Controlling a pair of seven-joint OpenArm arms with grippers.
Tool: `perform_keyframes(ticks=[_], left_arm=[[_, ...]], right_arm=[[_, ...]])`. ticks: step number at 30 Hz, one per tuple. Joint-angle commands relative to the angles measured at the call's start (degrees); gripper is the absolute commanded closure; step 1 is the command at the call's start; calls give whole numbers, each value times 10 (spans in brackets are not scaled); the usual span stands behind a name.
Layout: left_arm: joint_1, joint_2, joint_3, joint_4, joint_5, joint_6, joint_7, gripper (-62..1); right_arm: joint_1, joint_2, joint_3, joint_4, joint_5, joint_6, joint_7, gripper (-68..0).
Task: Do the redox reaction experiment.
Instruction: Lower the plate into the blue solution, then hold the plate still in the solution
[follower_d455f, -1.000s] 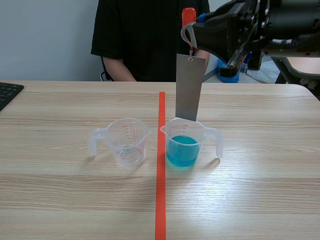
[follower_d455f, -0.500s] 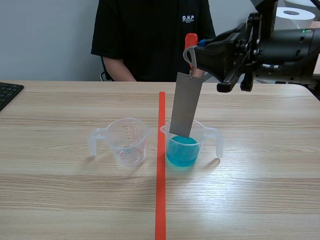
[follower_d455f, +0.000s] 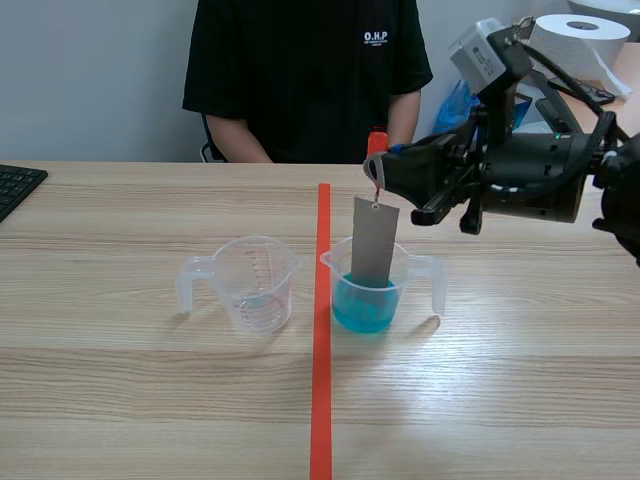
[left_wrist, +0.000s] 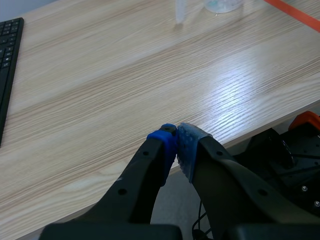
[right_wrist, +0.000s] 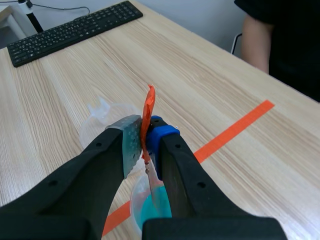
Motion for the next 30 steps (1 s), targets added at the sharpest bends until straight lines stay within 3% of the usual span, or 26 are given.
perform_keyframes(ticks=[1,11,30], left_arm=[[1,1,-5,7,-4,3,-10,-28],[1,0,-5,7,-4,3,-8,-27],[1,0,-5,7,-4,3,-9,-27]], right_arm=[[10,-2,-7,-4,-6,5,19,-15],[10,-10,-10,-46,-58,5,62,-15],[10,-10,-10,-46,-58,5,64,-15]])
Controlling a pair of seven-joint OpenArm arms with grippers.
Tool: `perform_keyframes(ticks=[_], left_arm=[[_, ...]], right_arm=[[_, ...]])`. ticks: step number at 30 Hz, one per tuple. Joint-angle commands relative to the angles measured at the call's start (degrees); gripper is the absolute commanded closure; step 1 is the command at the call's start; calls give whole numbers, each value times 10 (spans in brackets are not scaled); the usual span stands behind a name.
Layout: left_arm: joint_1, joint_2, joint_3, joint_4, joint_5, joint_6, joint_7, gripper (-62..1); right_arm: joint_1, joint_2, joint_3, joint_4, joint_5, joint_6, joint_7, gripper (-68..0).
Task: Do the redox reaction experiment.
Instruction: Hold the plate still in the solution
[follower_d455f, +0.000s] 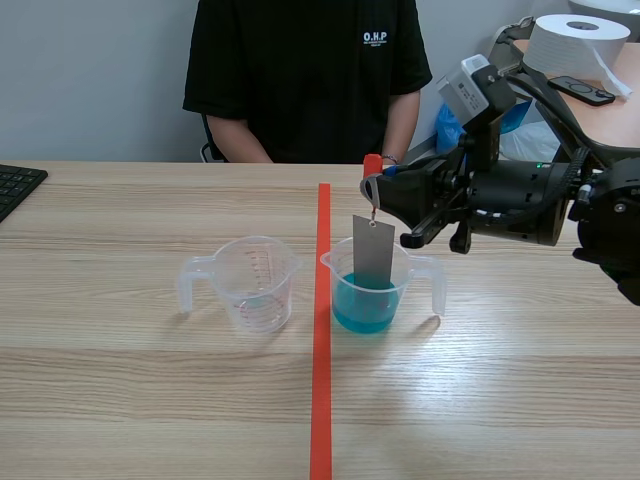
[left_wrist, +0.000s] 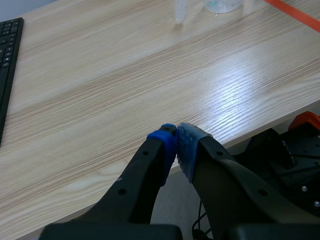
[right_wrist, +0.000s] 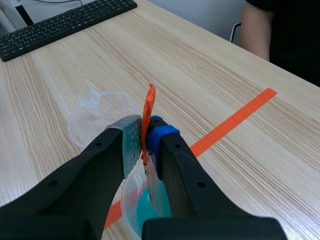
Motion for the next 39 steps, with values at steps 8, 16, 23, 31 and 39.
perform_keyframes(ticks=[8,16,23,31,39], left_arm=[[1,0,-5,7,-4,3,-9,-28],[1,0,-5,7,-4,3,-9,-27],[1,0,-5,7,-4,3,-9,-27],[1,0,-5,7,-4,3,-9,-27],[1,0,-5,7,-4,3,-9,-27]], right_arm=[[8,6,4,4,-1,4,2,-15],[8,7,4,5,0,4,-1,-15],[8,8,12,25,1,4,-22,-15],[8,8,43,83,29,4,-83,-15],[8,8,73,157,75,4,-158,-15]])
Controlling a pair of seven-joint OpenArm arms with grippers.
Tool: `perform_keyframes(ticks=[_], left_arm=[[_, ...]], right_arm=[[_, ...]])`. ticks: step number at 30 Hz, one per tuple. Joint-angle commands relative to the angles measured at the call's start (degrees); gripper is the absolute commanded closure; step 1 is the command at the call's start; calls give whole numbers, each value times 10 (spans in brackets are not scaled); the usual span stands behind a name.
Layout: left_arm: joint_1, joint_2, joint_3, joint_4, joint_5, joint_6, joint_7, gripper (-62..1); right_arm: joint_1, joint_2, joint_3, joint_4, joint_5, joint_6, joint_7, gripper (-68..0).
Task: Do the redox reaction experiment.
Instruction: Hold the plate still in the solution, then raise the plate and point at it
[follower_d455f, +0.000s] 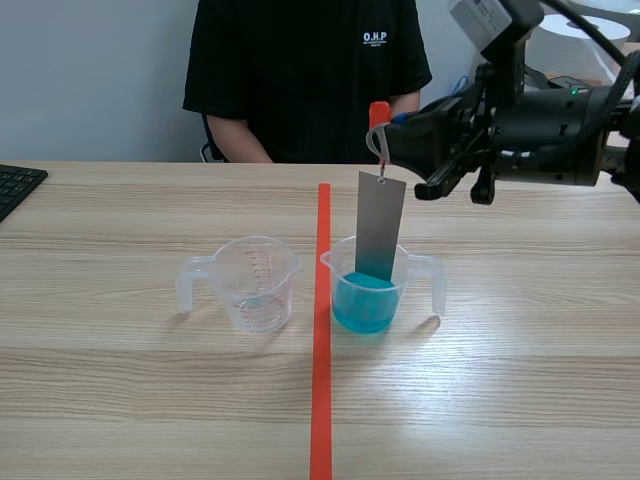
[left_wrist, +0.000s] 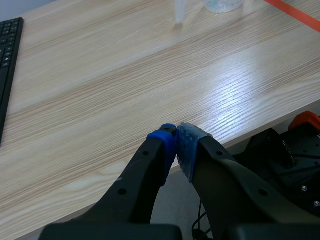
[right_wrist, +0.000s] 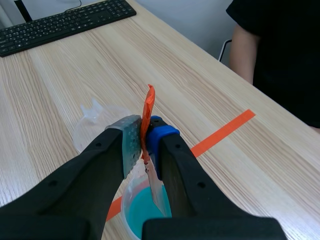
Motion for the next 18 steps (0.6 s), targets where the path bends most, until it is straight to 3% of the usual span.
perform_keyframes(ticks=[1,9,18], left_arm=[[1,0,-5,7,-4,3,-9,-27],[1,0,-5,7,-4,3,-9,-27],[0,0,-5,7,-4,3,-9,-27]], right_arm=[[10,8,11,23,22,4,-4,-15],[10,8,36,102,82,4,-82,-15],[10,8,66,161,137,-8,-130,-15]])
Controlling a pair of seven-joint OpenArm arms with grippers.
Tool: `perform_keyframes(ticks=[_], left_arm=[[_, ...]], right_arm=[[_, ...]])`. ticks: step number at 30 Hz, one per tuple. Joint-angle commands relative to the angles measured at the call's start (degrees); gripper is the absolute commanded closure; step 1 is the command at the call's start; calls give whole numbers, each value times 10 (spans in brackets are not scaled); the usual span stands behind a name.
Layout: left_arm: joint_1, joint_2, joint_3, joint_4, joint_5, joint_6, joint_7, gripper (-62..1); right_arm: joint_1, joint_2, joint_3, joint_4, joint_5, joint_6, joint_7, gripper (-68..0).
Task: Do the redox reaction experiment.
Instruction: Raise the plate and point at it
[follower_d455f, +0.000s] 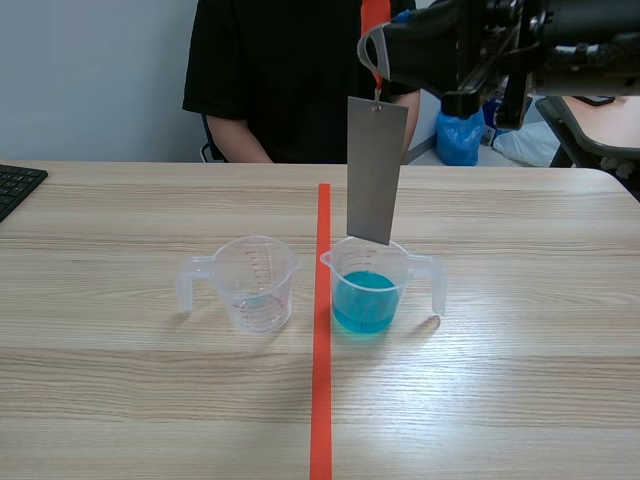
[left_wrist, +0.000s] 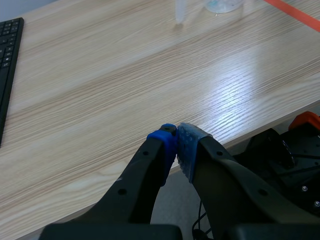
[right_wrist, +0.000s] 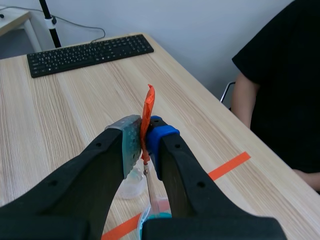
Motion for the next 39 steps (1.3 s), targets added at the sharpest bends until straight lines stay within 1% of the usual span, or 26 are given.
perform_keyframes(ticks=[1,6,19,23,31,37,39], left_arm=[[0,0,-5,7,-4,3,-9,-27],[-2,0,-5,7,-4,3,-8,-27],[-2,-1,-5,7,-4,3,-9,-27],[-2,-11,-5,7,-4,3,-9,-27],[-2,-56,-5,7,-9,2,-10,-27],[-28,-111,-5,7,-45,-7,-5,-27],[-50,-135,-5,7,-54,-29,12,-27]], right_arm=[[10,8,11,12,15,-2,-2,-15],[10,8,25,26,24,-2,-7,-15],[10,8,26,26,24,-2,-7,-15],[10,7,26,26,26,-2,-7,-15],[9,7,26,26,26,-2,-7,-15],[9,7,26,26,28,-2,-7,-15],[9,7,26,26,28,-2,-7,-15]])
